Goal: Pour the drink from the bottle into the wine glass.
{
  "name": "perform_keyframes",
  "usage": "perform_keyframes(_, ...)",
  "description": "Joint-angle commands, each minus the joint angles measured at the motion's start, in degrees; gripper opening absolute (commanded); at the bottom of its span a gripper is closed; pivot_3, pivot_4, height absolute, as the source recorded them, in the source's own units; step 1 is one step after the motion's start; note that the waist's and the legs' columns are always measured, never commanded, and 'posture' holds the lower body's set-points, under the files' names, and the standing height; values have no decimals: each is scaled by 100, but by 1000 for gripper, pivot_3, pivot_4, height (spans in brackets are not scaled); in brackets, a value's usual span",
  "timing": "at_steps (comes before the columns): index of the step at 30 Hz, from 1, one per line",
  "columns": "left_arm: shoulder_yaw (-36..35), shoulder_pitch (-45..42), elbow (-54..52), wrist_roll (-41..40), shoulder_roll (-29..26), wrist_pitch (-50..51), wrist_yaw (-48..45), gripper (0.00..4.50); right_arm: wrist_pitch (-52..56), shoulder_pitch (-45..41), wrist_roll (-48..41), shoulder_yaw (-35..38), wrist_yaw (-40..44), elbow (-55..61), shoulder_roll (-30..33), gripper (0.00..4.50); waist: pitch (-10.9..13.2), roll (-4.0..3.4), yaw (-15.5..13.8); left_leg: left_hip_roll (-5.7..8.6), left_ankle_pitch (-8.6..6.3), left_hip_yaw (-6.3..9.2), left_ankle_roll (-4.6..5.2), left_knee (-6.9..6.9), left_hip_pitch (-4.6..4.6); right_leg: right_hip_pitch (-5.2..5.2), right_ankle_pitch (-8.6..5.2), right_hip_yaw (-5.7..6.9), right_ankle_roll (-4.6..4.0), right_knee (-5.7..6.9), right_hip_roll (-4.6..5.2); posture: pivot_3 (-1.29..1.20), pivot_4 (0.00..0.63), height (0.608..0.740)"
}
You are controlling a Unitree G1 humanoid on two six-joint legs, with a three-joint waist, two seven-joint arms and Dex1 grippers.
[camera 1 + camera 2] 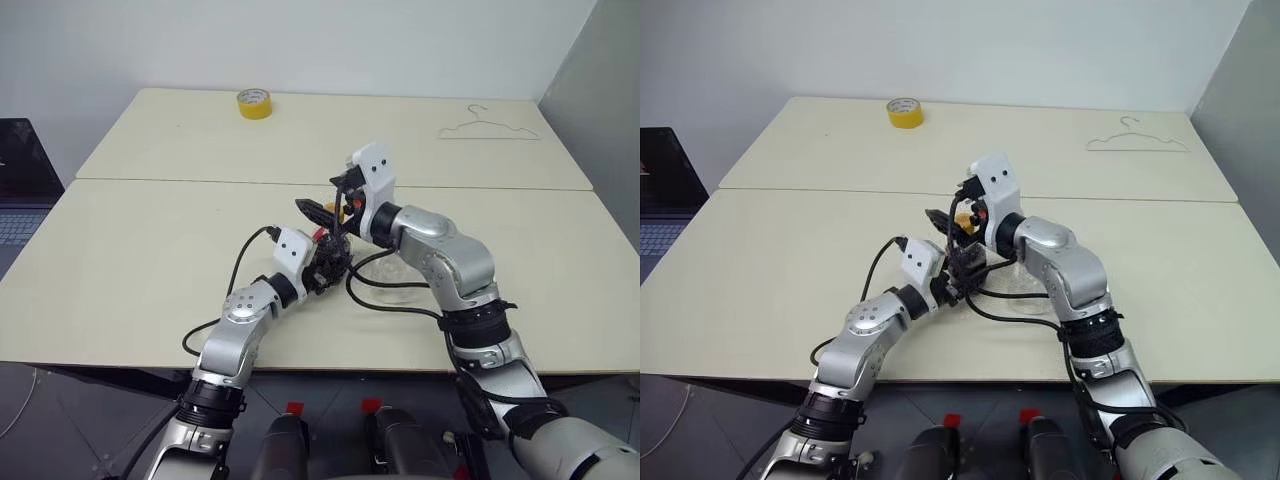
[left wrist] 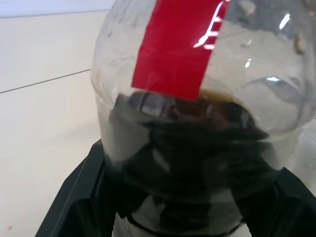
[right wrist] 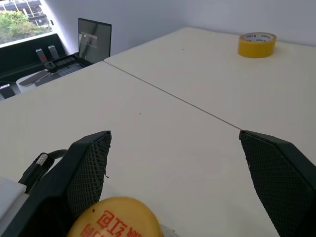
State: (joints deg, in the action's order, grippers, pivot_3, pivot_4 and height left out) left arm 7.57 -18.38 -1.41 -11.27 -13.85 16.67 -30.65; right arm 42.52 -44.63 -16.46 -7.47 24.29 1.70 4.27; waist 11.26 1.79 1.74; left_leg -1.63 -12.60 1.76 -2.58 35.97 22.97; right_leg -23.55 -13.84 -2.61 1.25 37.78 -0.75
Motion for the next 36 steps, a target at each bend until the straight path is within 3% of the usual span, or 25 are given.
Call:
perform_keyframes(1,-14,49,270,100,-114,44,-42,3093,157,13,-204,397,-27,452,210,4431,0,0,2,0,0,0,0,0,1,0,0,1,0,0,0,0,150,740)
perform_keyframes(20,-79,-85,554,116,-247,-143,-135,3093,1284,331,-1564,827,227,1496,572,4431,0,0,27,-4,0,0,0,2,-3,-1,0,-3,0,6,-7,0,150,740)
perform_keyframes(27,-77,-71,559,141,-233,-208,-102,3093,1287,-142,-1289,659,-588,973,-31,4431,-1,-1,48,-6,0,0,1,2,-6,-2,0,-3,0,11,-8,0,150,740)
perform_keyframes(36,3,30,502,195,-169,-328,-28,3093,1084,-202,-1097,331,-732,495,-511,4431,-1,-1,44,-4,0,-1,1,1,-2,-3,0,-3,0,5,-5,0,150,740)
